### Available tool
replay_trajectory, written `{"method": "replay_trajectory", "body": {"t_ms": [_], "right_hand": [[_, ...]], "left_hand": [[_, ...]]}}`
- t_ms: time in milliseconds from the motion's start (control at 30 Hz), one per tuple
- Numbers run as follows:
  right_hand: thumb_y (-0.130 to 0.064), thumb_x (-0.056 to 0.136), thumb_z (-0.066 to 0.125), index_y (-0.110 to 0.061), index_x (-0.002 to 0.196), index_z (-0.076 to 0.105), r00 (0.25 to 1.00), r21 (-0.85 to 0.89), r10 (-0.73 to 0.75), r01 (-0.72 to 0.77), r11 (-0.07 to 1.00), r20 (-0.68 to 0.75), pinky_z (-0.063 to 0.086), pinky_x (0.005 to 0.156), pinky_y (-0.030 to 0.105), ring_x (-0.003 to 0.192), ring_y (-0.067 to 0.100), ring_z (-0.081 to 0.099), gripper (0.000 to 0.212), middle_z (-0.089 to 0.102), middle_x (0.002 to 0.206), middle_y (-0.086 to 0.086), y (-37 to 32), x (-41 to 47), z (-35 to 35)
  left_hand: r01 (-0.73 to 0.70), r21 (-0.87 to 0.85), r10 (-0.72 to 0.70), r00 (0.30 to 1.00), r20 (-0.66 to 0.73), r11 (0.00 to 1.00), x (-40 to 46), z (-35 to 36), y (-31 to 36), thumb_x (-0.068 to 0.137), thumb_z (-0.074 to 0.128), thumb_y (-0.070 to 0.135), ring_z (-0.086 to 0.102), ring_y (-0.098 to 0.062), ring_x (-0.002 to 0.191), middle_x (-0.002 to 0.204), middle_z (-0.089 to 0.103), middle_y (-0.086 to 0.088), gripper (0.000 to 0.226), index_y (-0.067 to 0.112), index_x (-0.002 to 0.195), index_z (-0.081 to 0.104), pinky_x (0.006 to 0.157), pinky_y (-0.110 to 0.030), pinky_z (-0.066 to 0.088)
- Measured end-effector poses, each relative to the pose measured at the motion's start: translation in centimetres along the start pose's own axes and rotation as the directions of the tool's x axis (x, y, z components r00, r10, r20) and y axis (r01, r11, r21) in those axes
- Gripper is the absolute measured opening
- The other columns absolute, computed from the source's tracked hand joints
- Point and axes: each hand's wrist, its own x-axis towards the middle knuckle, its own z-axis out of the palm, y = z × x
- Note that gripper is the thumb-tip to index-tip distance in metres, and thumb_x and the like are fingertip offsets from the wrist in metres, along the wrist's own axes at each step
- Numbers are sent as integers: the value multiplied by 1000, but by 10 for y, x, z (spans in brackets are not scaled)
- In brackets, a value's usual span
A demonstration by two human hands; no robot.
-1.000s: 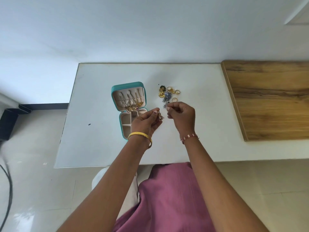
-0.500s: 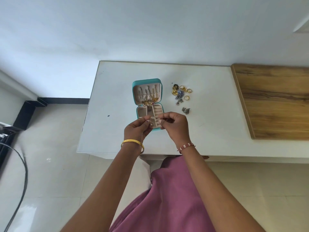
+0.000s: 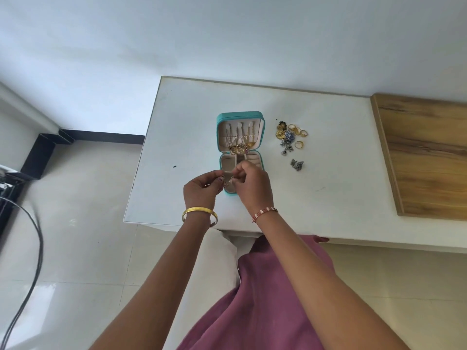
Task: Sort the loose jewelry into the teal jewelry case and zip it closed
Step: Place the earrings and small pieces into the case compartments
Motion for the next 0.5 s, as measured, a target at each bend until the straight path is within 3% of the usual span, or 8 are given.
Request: {"method": "replay_trajectory", "body": {"t_ms": [133,233,300,400,500], "right_hand": [[-4,81,63,-6,89,67,1000,-53,-25,26,998,3,54,74,32,83,24,65,9,71,89,11,-2,3,2],[-2,83,60,-5,91,70,999,19,-19,20,1000,-49,54,76,29,85,24,66,13,72,92,12,-1,-1,-1],[1,83,60,-4,92,71,998,88,-2,8,996,-66,51,76,23,84,22,66,16,72,93,11,0,-7,-4],[-1,81,64,-5,94,72,1000,158,4,-4,987,-3,42,63,1,73,11,61,16,72,91,9,0,-17,-4],[-4,80,66,-6,100,71,998,158,1,-9,987,55,37,56,-3,71,7,55,20,71,93,9,-2,-24,-1]], "left_hand": [[1,1,-1,1000,-8,1000,-1,0,0,81,60,-6,62,-22,76,90,67,-10,25,10,99,66,83,-31,53],[9,-29,-10,1000,-12,1000,-3,-1,-4,81,60,-6,61,-19,73,91,66,-10,26,11,100,66,76,-23,55],[23,-35,-24,999,-24,999,-4,-2,-7,81,60,-5,61,-20,74,90,67,-9,25,8,102,66,70,-17,55],[47,-50,-48,999,-22,998,-7,-2,-10,81,60,-6,62,-20,73,82,67,-6,22,3,99,68,71,-19,56],[46,-62,-48,999,-25,997,-11,1,-11,80,60,-8,65,-23,75,87,68,-9,23,9,94,68,75,-24,57]]}}
